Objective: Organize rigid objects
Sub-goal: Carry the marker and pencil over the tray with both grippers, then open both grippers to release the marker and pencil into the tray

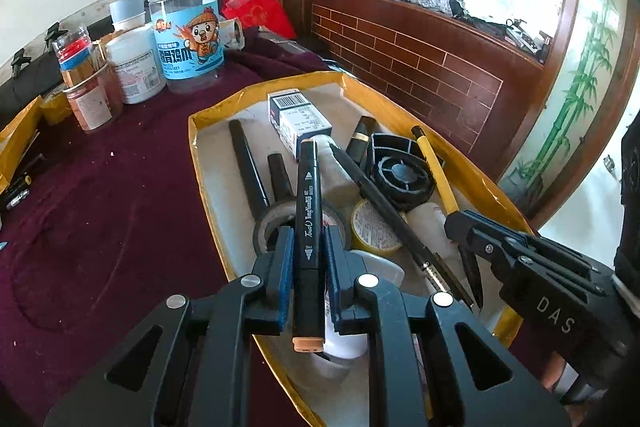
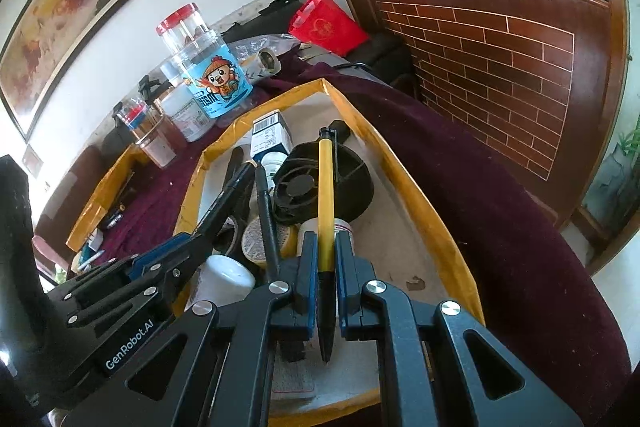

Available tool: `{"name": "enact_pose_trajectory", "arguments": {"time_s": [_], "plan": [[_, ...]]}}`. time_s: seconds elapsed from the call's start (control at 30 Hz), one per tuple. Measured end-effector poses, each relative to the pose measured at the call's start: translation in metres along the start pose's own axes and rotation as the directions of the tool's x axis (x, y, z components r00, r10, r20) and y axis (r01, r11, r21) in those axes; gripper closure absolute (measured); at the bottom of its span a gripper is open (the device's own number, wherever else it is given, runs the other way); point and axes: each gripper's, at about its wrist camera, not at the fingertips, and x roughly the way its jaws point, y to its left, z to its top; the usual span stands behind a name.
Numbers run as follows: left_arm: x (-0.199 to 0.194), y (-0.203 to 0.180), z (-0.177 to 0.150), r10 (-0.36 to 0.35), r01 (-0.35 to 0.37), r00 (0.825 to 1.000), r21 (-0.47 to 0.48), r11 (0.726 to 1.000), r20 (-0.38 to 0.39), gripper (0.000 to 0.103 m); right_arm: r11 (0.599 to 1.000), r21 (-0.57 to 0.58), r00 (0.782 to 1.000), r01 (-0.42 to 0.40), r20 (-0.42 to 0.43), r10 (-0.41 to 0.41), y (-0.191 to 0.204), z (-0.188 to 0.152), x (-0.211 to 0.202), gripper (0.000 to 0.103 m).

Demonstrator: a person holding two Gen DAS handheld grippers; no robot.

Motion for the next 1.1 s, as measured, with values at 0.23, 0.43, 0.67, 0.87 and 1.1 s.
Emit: {"name": "enact_pose_trajectory", "arguments": {"time_s": [0.23,0.43,0.67,0.87,1.1], "plan": [[-0.01,-0.001,-0.004,0.007,-0.007,1.0,-0.001,1.0,0.017,0.075,1.0,0.001,1.0,0.008,-0.003,-0.008,-0.001,-0.003,-0.008,0.094],[-0.021,0.002,-0.007,0.014,-0.014,0.999,-0.009,1.0,0.047,0.058,1.0,-0.005,1.0,0.005,-0.007,-0.005,0.003,-0.008,-0.015,0.09],[-0.041,-0.001,-0.016,0.024,-0.027,0.996,0.034,0.999,0.086,0.051,0.999,-0.031,0.999,0.026,0.033,-0.025,0.017,-0.014,-0.036,0.081],[-0.07,0.003,-0.026,0.034,-0.043,0.991,0.063,0.997,0.13,0.049,0.995,-0.088,0.996,0.046,0.083,-0.039,0.042,-0.027,-0.057,0.058],[-0.112,0.021,-0.064,0.086,-0.098,0.978,0.057,0.994,0.19,0.029,0.991,-0.114,0.99,0.07,0.126,-0.055,0.062,-0.056,-0.073,0.05]]}}
